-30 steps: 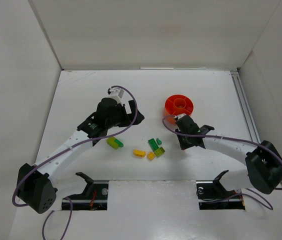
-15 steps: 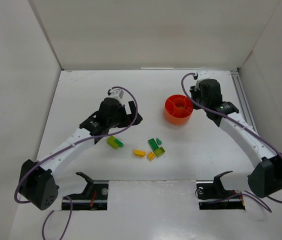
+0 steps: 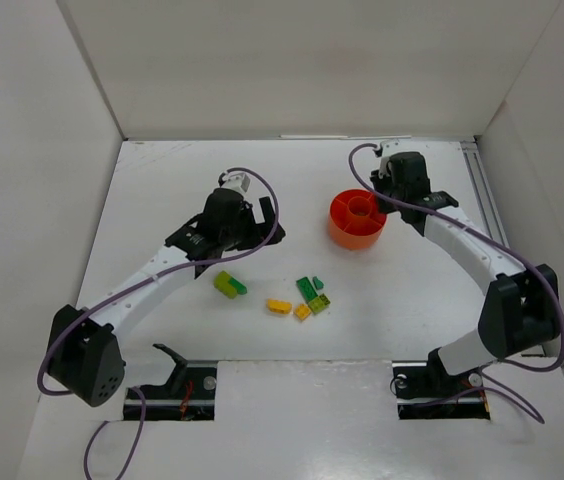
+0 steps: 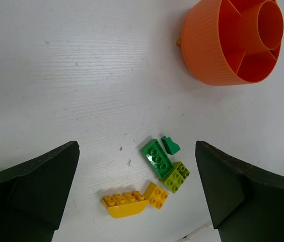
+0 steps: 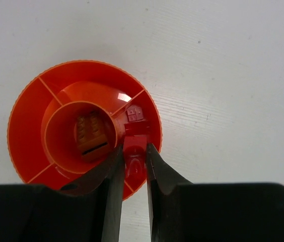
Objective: Sort the legos into containers by color
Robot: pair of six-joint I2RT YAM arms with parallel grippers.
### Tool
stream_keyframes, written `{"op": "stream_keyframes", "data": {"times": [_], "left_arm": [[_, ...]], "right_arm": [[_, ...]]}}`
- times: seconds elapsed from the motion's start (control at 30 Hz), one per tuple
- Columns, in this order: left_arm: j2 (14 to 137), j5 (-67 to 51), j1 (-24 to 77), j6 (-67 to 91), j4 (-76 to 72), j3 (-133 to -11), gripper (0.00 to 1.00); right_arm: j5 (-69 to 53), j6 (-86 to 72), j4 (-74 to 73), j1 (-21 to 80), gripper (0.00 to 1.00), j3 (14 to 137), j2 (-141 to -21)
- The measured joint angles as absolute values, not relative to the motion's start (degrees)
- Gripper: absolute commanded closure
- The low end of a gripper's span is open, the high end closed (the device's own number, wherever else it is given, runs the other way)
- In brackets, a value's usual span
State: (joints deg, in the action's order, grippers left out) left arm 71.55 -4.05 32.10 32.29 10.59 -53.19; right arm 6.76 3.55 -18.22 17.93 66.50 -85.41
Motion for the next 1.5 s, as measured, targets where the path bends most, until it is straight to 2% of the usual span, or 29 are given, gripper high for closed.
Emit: {"op": "stream_keyframes", "data": {"times": [0.23,0.4,0.5,0.83,1.0,1.27,1.5], "left_arm": [[72.73,-4.10,31.77,32.14,11.07,-53.43,0.01],[72.73,-4.10,31.77,32.10,11.05,-53.43,0.01],[72.73,-4.21,31.77,32.05,11.05,-53.43,0.01],[72.66,-4.80,31.77,31.73,11.09,-53.43,0.01],[71.37,-4.95,31.77,31.79,12.27,-53.25,0.01],[65.63,-4.60,31.77,34.39,15.62,-47.97,0.01],[58.83,-3.60,31.55,39.70,20.01,-41.78,0.01]], "right_arm": [[6.39,3.66,-15.77,17.15,0.75,66.74,-90.39],[6.20,3.53,-15.33,17.15,0.52,66.81,-91.92],[6.17,3.27,-14.85,16.93,0.48,66.83,-91.92],[5.54,3.46,-14.55,16.91,0.48,66.94,-89.73],[4.47,6.22,-14.31,17.89,0.39,65.93,-81.45],[3.88,9.82,-15.35,28.91,0.32,61.32,-68.93],[5.58,9.08,-17.76,44.66,0.33,56.60,-71.16]]}}
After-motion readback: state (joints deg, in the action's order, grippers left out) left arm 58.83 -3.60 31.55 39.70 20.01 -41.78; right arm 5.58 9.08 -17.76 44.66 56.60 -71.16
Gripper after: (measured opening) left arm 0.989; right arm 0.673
